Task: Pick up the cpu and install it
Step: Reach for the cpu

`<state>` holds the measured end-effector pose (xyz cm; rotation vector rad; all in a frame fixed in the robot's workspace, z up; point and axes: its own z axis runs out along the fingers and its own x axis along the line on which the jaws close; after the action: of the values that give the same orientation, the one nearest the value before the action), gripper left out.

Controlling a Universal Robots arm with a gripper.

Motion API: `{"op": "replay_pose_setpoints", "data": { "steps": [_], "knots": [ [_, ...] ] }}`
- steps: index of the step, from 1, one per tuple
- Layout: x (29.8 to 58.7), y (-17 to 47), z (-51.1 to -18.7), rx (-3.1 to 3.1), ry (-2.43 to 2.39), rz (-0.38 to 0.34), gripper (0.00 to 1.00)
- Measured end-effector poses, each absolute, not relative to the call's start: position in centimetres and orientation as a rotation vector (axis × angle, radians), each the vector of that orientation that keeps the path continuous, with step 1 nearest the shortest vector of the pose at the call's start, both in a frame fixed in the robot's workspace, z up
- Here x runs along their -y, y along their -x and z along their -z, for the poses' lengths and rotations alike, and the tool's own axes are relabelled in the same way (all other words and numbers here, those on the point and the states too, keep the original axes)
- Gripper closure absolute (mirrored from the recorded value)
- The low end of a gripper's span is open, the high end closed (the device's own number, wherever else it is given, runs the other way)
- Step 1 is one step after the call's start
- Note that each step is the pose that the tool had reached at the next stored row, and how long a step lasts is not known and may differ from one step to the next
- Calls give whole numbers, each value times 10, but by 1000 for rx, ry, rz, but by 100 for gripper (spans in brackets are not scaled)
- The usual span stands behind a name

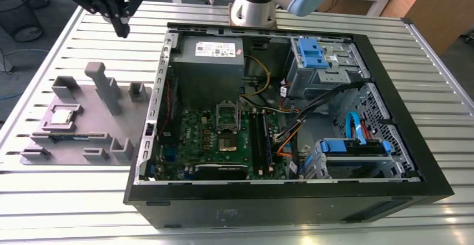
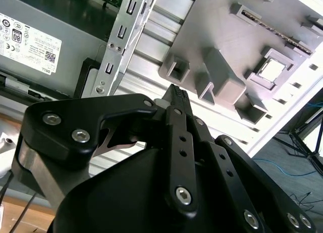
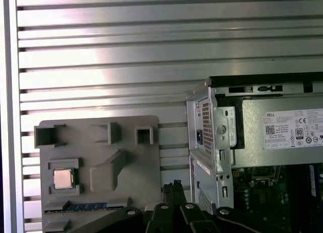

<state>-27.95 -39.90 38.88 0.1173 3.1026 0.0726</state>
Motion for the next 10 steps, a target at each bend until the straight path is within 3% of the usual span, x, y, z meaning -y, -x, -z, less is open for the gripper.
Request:
{"op": "replay_pose_setpoints", "data": {
  "steps": [10],
  "knots": [
    [399,289,-387,-3103,-117,-73,89]
  ]
}}
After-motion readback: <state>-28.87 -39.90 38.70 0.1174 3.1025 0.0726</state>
